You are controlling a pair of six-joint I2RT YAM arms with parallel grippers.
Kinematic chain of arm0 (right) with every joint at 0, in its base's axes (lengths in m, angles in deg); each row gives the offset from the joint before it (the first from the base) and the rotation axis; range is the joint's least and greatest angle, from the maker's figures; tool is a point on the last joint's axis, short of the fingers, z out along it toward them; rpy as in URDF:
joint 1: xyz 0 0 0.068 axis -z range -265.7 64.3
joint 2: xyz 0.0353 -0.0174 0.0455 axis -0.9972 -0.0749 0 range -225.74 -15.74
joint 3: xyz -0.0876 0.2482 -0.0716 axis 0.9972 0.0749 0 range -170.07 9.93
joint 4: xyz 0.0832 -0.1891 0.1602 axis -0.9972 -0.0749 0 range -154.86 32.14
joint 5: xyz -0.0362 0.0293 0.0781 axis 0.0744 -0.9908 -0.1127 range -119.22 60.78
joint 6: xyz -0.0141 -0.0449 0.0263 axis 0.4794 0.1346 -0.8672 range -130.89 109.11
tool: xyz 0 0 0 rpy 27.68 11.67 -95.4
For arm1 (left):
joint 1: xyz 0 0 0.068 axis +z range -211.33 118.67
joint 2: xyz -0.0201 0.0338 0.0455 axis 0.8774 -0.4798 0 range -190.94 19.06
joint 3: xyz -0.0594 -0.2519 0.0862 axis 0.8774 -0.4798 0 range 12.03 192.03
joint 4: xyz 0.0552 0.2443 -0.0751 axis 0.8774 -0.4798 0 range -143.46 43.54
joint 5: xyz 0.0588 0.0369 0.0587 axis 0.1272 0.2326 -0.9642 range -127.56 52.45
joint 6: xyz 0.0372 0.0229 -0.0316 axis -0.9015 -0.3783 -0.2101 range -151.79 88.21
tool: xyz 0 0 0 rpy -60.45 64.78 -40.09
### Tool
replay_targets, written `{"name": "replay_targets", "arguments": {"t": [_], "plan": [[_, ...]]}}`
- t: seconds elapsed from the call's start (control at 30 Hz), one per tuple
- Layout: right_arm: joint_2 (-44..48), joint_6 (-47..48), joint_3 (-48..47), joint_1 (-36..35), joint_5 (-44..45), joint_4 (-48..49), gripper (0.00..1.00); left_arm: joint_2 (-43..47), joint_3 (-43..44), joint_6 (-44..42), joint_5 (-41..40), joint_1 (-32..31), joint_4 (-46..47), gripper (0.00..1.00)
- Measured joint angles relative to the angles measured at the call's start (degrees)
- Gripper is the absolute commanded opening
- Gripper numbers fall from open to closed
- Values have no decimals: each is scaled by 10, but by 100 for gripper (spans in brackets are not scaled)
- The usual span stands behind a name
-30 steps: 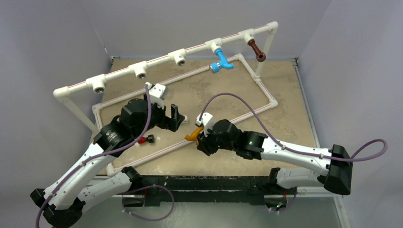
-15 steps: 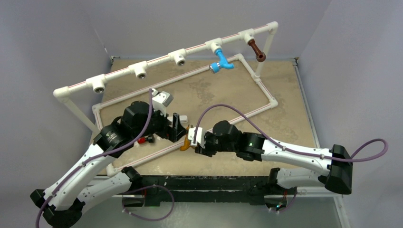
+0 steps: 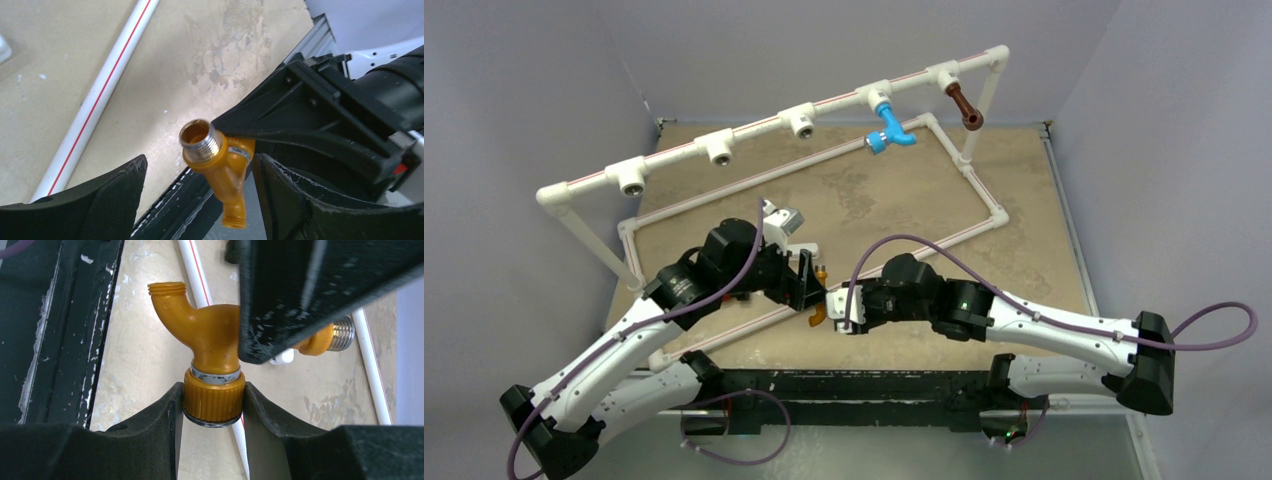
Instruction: Install the water faucets
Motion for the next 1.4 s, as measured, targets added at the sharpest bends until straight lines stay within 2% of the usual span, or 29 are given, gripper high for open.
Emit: {"name": "replay_targets", "arguments": {"t": [0.13,0.5,0.53,0.63,0.73,0.87,1.0,1.03,1.07,1.27,1.4], "plan": [[0,23,0,-3,-5,-19,0,-15,0,11,26,2,25,62],[18,33,0,-6,-15,-26,0,-19,-15,34,93,38,66,26],[19,33,0,-6,-15,-26,0,-19,-17,34,104,42,71,22],[19,32,0,-7,-14,-26,0,-20,-22,38,124,52,80,0],[20,30,0,-7,-13,-26,0,-21,-30,38,144,58,93,0],[20,17,0,-7,-5,-26,14,-21,-45,42,170,73,115,0],[19,-8,0,-9,0,-20,32,-20,-63,51,205,99,139,0],[19,-16,0,-10,0,-17,43,-18,-68,54,215,106,144,0],[19,-24,1,-10,0,-12,47,-17,-73,59,224,114,149,0],[20,-86,12,-10,25,12,59,-5,-101,78,253,150,170,0],[20,-140,23,-5,51,28,63,4,-111,89,249,155,169,0]]}}
